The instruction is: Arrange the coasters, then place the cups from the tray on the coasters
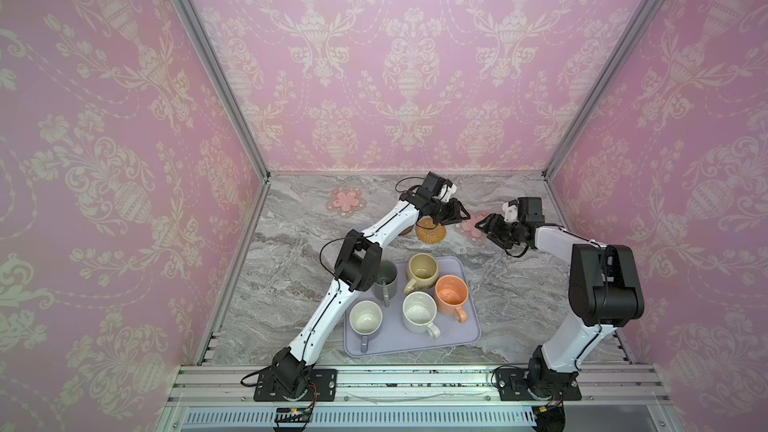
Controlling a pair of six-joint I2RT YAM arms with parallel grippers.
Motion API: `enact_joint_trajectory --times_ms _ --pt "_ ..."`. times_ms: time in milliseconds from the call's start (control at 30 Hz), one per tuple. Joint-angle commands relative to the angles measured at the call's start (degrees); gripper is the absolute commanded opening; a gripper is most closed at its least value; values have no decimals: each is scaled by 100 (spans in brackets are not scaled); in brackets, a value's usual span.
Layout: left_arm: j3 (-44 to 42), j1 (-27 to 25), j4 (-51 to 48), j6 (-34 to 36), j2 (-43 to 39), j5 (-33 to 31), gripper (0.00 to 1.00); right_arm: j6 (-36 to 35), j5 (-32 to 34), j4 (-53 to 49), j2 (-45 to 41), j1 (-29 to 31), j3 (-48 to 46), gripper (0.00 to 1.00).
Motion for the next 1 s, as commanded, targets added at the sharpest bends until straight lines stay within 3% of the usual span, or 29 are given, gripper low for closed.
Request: enact_joint_trajectory --times_ms 0,167,333,533,767,967 --pt "-268 297 -723 768 -960 -463 43 -539 73 -506 -532 33 216 63" --pt "-1531 643 -1115 1052 -2036 -1224 40 -1049 357 -944 -968 396 343 63" --pt "-3705 1096 -569 1070 -3420 -1868 36 -1572 932 -1607 -775 1249 1045 63" --pt "-5817 1708 142 960 -4763 -1937 25 -1241 1107 -1571 -143 1974 1536 58" --pt "-6103 1863 -623 1798 -5215 -2372 22 -737 1370 -1707 889 2589 2233 49" --pt "-6184 2058 -609 1931 -5205 -2257 21 -749 1678 -2222 1747 2920 3093 36"
